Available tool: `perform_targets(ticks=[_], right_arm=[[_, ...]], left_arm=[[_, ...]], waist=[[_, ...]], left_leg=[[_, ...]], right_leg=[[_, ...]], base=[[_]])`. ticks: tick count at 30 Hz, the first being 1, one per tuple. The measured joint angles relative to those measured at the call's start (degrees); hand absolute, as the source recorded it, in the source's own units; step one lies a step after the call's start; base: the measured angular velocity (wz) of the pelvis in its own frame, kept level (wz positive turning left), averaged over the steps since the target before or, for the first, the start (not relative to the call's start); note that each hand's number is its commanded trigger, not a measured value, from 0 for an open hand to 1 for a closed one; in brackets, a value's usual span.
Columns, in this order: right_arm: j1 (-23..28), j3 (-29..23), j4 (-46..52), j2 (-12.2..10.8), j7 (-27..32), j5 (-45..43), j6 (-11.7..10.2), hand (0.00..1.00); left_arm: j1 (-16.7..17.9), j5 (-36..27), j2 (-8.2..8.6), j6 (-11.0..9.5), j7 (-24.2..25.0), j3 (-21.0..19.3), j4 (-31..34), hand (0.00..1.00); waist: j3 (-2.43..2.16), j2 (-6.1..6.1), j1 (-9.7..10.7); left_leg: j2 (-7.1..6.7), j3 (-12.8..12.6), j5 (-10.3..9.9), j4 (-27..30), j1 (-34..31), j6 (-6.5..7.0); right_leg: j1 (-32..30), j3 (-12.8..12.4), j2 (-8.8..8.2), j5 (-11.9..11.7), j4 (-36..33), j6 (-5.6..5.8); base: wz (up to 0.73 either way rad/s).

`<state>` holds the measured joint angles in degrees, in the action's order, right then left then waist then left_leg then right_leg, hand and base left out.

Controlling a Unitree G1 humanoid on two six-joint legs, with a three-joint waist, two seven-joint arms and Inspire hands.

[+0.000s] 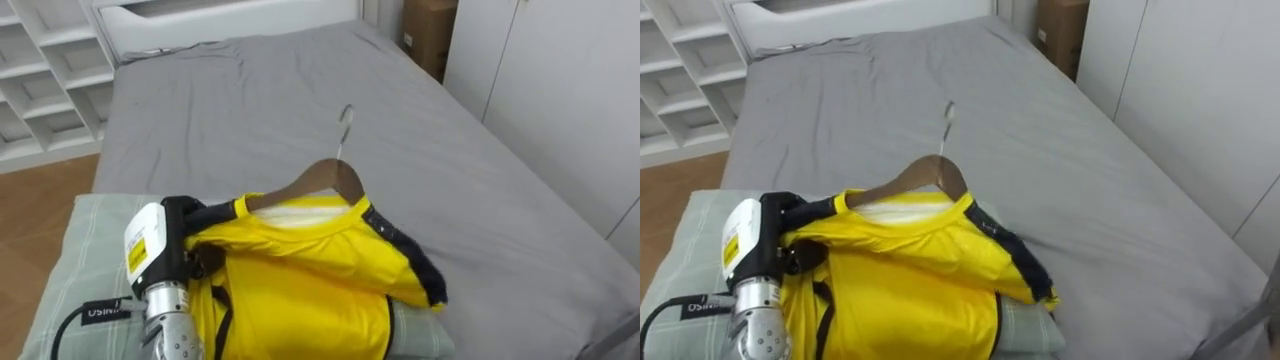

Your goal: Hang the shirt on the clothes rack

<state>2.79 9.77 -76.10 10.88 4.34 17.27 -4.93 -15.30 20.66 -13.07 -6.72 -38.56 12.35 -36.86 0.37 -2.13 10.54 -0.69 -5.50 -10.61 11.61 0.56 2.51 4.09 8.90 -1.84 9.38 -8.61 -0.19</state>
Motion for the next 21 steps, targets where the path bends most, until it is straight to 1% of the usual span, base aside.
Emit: perform_targets(ticks=[5,8,9,11,13,14,16,17,18,19,21], right_arm=[[-0.41,-1.0,0.32,-0.01,0.62,-3.63,0.03,0.0],[-0.58,-2.56,0.77,0.01,1.41,-6.48,0.04,0.0],[-0.59,-3.26,0.92,0.03,2.21,-7.14,0.03,0.0],[-0.65,-3.91,1.29,0.1,3.66,-8.74,0.05,0.0],[-0.63,-4.41,2.25,0.18,5.06,-10.53,0.1,0.0],[-0.82,-4.46,3.37,0.46,5.88,-12.3,0.07,0.0],[-1.36,-4.46,7.39,1.6,8.15,-15.23,0.12,0.0],[-1.62,-4.46,8.51,1.9,8.77,-15.76,-0.12,0.0],[-2.47,-4.48,9.67,2.39,10.01,-17.19,-0.58,0.0],[-3.29,-4.79,10.63,2.6,11.07,-19.6,-0.72,0.0],[-3.74,-5.6,13.37,2.64,12.26,-22.95,-0.83,0.0]], left_arm=[[0.25,0.19,0.04,-0.02,0.0,0.01,0.93,1.0],[0.43,0.09,0.04,-0.15,0.0,-0.16,0.93,1.0],[0.61,0.09,0.04,-0.15,0.0,-0.24,0.93,1.0],[0.62,0.08,0.03,-0.15,0.0,-0.29,0.93,1.0],[0.7,-0.12,0.03,-0.15,0.0,-0.31,1.21,1.0],[1.09,-0.69,0.02,-0.15,0.0,-0.43,2.58,1.0],[1.17,-1.38,-0.13,-0.43,0.0,-0.39,3.63,1.0],[1.17,-1.38,-0.23,-0.52,0.0,-0.39,3.85,1.0],[1.17,-1.35,-0.32,-0.71,0.0,-0.39,3.97,1.0],[1.17,-1.35,-0.41,-0.72,0.0,-0.39,4.16,1.0],[1.21,-1.32,-0.61,-0.73,0.01,-0.39,4.19,1.0]], waist=[[0.04,0.08,0.02],[0.21,0.37,-0.02],[0.24,0.54,-0.04],[0.44,0.93,-0.31],[0.43,1.47,-0.87],[0.41,1.79,-1.11],[0.18,2.37,-1.57],[0.12,2.48,-1.59],[-0.07,2.78,-1.59],[-0.28,3.11,-1.6],[-0.5,3.45,-1.81]], left_leg=[[-0.03,0.0,0.0,-0.25,0.19,0.0],[-0.09,0.15,0.0,-0.36,0.17,0.0],[-0.09,0.18,0.0,-0.35,0.16,0.0],[-0.1,0.2,0.0,-0.35,0.15,0.0],[-0.08,0.07,0.0,-0.35,0.13,0.0],[-0.09,0.05,0.0,-0.34,0.03,0.0],[-0.12,-0.06,0.0,-0.25,-0.2,0.0],[-0.13,-0.05,0.0,-0.24,-0.25,0.0],[-0.12,0.05,0.01,-0.22,-0.22,0.0],[-0.12,0.19,0.01,-0.21,-0.2,0.0],[-0.1,0.7,0.01,-0.21,-0.19,0.0]], right_leg=[[-0.07,-0.32,0.0,0.0,-0.01,0.0],[-0.07,-0.27,-0.02,0.0,-0.01,0.01],[-0.06,-0.22,-0.02,0.01,-0.01,0.02],[-0.08,-0.23,-0.02,0.03,0.0,0.05],[-0.18,-0.33,-0.01,0.05,-0.02,0.08],[-0.27,-0.23,-0.02,0.05,-0.02,0.08],[-0.42,0.25,-0.12,0.05,-0.14,0.08],[-0.43,0.42,-0.15,0.05,-0.14,0.08],[-0.37,0.53,-0.16,0.04,-0.15,0.08],[-0.29,0.7,-0.14,0.04,-0.15,0.07],[-0.13,1.01,-0.1,0.03,-0.15,0.06]], base=[[-0.02],[0.0],[0.0],[0.0],[0.0],[0.0],[0.02],[0.06],[0.07],[0.07],[0.08]])
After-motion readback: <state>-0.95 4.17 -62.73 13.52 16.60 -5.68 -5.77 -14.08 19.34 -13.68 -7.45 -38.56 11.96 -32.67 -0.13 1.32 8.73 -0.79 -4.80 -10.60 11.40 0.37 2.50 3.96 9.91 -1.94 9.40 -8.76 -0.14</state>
